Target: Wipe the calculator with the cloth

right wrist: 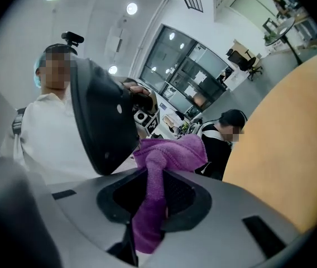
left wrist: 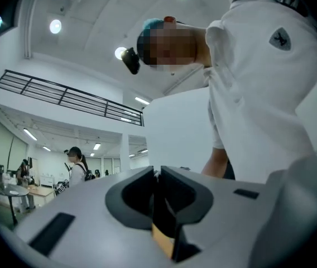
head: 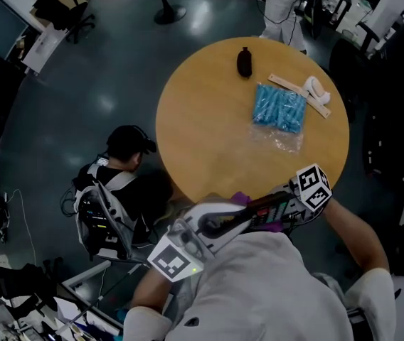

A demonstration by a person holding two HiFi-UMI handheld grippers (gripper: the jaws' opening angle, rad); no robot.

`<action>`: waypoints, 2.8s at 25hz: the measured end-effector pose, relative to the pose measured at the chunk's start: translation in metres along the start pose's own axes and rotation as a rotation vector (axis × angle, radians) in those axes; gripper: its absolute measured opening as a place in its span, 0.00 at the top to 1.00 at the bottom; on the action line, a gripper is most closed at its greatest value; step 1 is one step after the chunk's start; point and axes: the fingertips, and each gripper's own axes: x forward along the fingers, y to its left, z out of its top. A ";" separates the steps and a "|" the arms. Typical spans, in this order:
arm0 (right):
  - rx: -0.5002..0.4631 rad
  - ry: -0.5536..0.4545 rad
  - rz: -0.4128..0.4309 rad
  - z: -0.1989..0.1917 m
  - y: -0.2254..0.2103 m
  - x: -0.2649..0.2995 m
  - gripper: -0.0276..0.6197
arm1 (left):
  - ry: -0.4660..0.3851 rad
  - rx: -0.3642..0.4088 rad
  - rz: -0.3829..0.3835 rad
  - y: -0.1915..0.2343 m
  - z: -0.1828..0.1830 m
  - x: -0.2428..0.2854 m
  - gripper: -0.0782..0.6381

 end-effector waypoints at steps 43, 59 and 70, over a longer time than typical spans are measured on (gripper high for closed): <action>0.181 -0.581 -0.514 -0.039 -0.054 -0.136 0.83 | 0.353 -0.894 0.816 0.090 -0.459 -0.091 0.81; 0.174 -0.595 -0.492 -0.038 -0.050 -0.118 0.83 | 0.608 -0.819 0.884 0.089 -0.477 -0.109 0.75; 0.153 -0.642 -0.509 -0.035 -0.046 -0.117 0.83 | 0.517 -0.742 0.998 0.101 -0.436 -0.122 0.83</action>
